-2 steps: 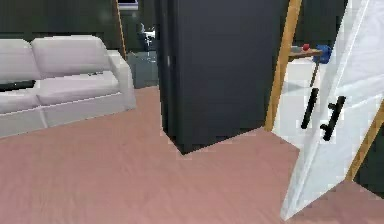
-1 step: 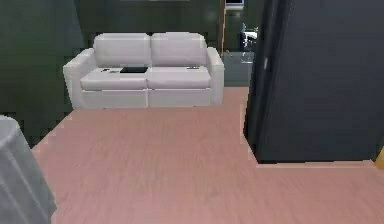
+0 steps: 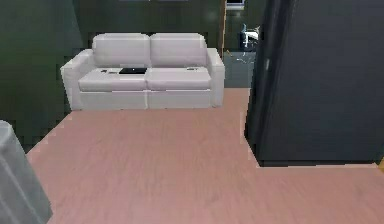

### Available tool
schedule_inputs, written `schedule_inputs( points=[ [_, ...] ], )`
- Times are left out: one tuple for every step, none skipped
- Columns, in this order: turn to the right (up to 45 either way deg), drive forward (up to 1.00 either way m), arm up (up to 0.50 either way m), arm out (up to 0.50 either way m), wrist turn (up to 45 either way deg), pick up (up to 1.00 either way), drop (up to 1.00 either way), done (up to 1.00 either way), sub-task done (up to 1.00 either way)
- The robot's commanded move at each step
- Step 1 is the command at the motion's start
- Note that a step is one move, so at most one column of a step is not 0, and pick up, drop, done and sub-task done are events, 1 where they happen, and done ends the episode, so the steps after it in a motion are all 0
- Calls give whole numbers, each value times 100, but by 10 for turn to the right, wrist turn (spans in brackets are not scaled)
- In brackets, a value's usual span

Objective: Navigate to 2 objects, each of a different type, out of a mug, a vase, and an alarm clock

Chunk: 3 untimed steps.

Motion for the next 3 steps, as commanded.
schedule_inputs(
  points=[
    [-450, 0, 0, 0, 0, 0, 0, 0, 0],
    [-360, 0, 0, 0, 0, 0, 0, 0, 0],
    [0, 75, 0, 0, 0, 0, 0, 0, 0]
  ],
)
